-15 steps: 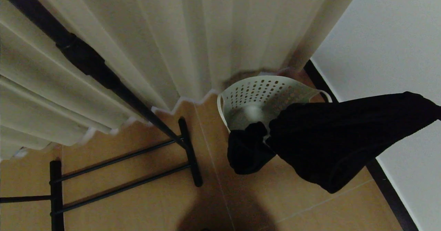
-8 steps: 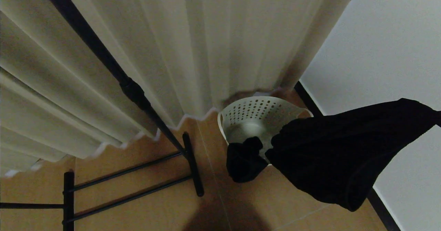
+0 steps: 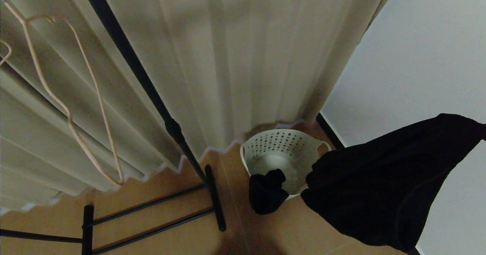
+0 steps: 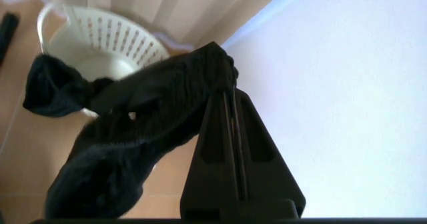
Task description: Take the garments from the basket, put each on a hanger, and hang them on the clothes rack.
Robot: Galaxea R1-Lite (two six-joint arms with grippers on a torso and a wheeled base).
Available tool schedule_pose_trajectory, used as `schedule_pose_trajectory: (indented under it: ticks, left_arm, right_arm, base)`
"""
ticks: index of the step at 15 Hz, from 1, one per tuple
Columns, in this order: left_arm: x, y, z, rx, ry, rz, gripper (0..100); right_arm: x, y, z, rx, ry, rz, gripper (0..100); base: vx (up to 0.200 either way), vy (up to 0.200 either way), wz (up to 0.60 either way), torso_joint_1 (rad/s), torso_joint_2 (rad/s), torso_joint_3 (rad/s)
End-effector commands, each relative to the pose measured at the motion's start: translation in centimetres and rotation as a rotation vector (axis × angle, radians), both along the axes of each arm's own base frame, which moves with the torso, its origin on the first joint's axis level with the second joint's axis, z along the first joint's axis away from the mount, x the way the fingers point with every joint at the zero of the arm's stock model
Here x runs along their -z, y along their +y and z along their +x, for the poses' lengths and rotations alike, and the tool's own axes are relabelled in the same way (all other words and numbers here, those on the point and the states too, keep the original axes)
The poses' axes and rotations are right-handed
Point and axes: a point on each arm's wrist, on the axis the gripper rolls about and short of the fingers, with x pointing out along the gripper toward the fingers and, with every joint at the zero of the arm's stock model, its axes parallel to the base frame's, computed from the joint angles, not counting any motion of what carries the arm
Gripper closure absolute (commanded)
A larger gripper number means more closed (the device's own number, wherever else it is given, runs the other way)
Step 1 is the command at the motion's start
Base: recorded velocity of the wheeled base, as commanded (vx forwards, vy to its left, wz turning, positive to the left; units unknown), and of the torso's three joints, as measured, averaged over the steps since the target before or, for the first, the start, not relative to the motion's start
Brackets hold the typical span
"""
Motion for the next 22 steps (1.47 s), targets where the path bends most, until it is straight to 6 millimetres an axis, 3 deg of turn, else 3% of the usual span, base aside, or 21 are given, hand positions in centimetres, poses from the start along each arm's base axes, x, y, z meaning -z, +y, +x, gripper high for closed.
schedule_pose_trajectory:
  ticks: [1,22]
  left_arm:
    - [0.0,0.0,0.01,0.0,0.002,0.0,0]
    - [0.0,0.0,0.01,0.0,0.002,0.0,0]
  right_arm:
    - [0.1,0.02,0.0,-0.008,0.003,0.0,100]
    - [0.67,-0.01,-0.2,-0.013,0.016,-0.005,100]
  base:
    - [0.0,0.0,0.0,0.227,-0.52,-0.061]
    - [0.0,0.0,0.0,0.018,-0.03,0.181]
